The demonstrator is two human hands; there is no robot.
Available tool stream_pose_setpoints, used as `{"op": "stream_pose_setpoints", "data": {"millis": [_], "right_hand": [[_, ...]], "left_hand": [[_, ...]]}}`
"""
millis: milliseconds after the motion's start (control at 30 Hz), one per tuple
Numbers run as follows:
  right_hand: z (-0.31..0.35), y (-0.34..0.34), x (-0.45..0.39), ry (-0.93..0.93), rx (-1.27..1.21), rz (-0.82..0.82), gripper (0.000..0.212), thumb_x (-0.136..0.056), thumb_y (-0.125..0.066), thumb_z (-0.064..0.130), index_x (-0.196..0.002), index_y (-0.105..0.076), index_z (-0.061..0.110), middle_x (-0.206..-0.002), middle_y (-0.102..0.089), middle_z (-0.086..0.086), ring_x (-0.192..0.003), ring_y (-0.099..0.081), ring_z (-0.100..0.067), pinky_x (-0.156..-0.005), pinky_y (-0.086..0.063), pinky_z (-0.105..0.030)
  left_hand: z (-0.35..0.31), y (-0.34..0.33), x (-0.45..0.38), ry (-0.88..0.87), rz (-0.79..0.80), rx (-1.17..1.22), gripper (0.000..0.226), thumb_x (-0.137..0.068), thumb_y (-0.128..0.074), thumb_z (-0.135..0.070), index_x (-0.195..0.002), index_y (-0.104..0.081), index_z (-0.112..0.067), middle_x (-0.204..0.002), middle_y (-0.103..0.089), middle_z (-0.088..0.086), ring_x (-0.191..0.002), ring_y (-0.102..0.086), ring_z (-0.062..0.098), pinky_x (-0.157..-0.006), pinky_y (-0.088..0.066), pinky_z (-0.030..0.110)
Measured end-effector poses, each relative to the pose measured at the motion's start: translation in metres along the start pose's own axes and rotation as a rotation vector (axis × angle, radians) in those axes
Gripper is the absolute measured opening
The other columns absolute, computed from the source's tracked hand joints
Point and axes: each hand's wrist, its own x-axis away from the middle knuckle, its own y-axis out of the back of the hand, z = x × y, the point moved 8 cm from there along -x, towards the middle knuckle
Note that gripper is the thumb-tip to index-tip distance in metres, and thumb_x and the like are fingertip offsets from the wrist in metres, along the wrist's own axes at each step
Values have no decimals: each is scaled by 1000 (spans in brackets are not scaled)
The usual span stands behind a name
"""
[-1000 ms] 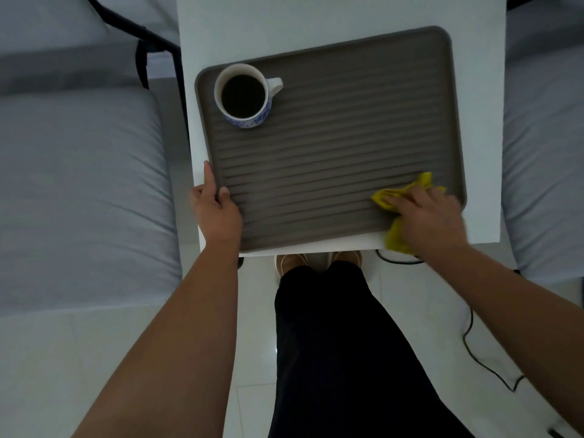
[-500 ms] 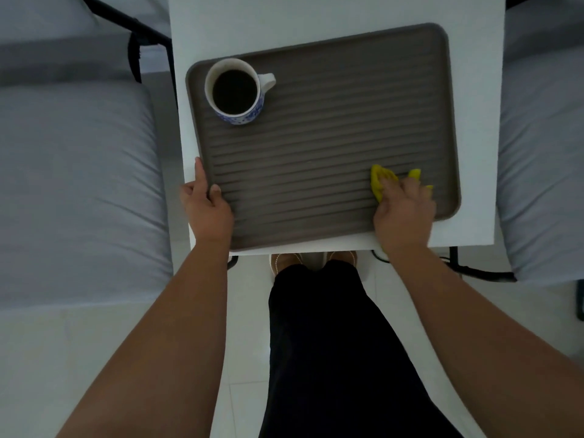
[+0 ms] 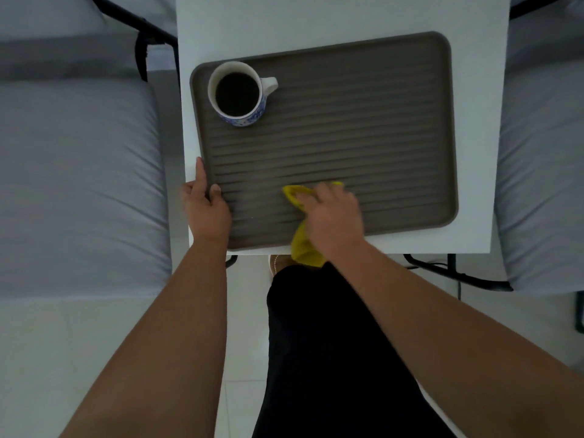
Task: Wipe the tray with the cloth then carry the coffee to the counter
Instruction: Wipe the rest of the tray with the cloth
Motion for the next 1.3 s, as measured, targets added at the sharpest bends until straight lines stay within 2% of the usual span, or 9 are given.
{"op": "stream_pose_setpoints", "data": {"millis": [100,200,367,467,667,833,1067,1200,1300], "right_hand": [[-80,9,24,-162,28,-76,51,-66,-43,19,-110,-69,28,-81,-63,-9,-71,-59,-34,-61,-45,-36],[-140,24,44,-333,-42,-183,44,-69,-49,11,-108,-70,19,-85,-65,-18,-73,-58,-40,-61,-45,-43],[-130,17,42,-407,-109,-246,39,-74,-45,11,-104,-69,6,-87,-61,-23,-77,-57,-44,-64,-45,-46],[-85,6,33,-323,-118,-220,40,-74,-43,16,-104,-68,9,-88,-60,-19,-80,-57,-42,-67,-46,-47],[41,-11,1,-20,-69,-74,43,-61,-69,12,-104,-68,17,-90,-63,-12,-79,-60,-34,-67,-44,-37],[121,-24,-18,219,-66,54,52,-57,-74,12,-108,-66,19,-101,-63,-9,-85,-59,-32,-71,-46,-37],[115,-25,-11,593,110,44,43,-69,-65,16,-109,-67,30,-105,-62,-6,-91,-58,-32,-81,-46,-44],[82,-17,1,486,105,-39,37,-75,-48,17,-105,-68,26,-101,-63,-8,-91,-55,-32,-91,-43,-46],[41,-10,13,377,46,-78,38,-73,-49,15,-102,-71,24,-95,-64,-9,-84,-53,-31,-78,-45,-41]], "left_hand": [[-1,1,2,2,1,14,55,-97,-44,-6,-148,-33,-25,-107,-37,2,-90,-46,12,-86,-32,-4],[4,3,-1,26,-4,45,55,-96,-47,-9,-146,-36,-30,-109,-42,1,-90,-52,13,-98,-46,22],[15,6,-7,141,64,199,57,-89,-54,-8,-140,-45,-35,-117,-65,7,-99,-66,13,-97,-51,30],[15,9,-7,176,76,258,57,-88,-57,-7,-139,-47,-32,-109,-69,5,-92,-67,15,-95,-53,33],[12,10,-4,179,164,386,52,-92,-57,-3,-140,-46,-19,-86,-62,-12,-72,-60,-8,-82,-50,11],[19,13,-11,198,286,394,47,-94,-54,-4,-139,-48,-19,-90,-64,-12,-83,-59,-1,-93,-47,21],[24,15,-17,196,263,361,45,-91,-60,-7,-133,-55,-21,-96,-64,-8,-88,-59,5,-97,-49,29],[27,13,-18,189,281,373,45,-90,-61,-8,-132,-56,-23,-102,-65,-3,-103,-61,13,-103,-47,43],[28,14,-19,192,266,366,45,-90,-60,-7,-132,-56,-23,-100,-65,-5,-100,-61,12,-103,-47,44]]}}
